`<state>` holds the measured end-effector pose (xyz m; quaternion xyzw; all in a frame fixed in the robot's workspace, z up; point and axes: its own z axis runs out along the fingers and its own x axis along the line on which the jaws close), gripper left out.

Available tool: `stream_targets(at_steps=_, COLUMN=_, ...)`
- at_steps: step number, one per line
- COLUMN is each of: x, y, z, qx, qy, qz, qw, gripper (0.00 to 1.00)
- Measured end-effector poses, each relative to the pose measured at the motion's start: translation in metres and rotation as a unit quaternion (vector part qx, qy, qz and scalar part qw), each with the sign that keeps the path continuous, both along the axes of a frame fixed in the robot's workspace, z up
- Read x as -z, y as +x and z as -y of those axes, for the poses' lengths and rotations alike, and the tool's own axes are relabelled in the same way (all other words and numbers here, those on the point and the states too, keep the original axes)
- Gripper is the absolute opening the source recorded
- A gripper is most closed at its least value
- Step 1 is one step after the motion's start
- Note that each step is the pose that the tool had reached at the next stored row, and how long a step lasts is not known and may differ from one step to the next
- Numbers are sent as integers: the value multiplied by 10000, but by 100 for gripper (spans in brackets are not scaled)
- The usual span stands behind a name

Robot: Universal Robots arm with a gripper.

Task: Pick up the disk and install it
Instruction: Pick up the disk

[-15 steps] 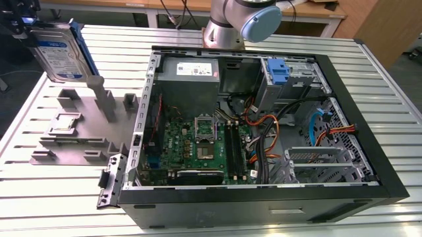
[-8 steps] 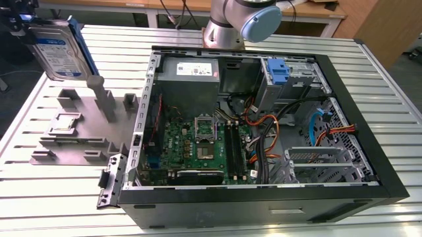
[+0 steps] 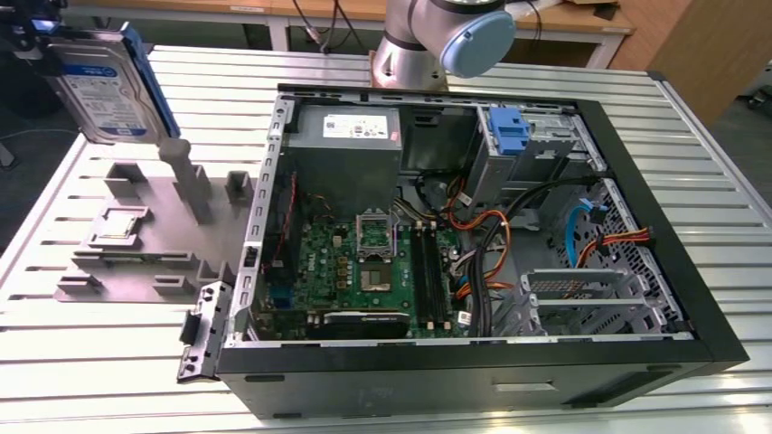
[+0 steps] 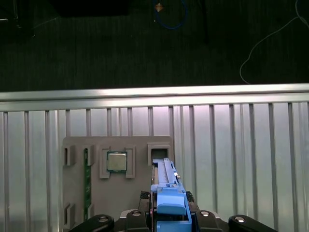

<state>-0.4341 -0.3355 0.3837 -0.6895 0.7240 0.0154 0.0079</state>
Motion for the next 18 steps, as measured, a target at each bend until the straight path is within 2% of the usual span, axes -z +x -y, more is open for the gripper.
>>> stream_targets(at_steps=18, x=-153, y=0, z=0, qx=0, qy=0, qz=0, qw=10000, gripper=37)
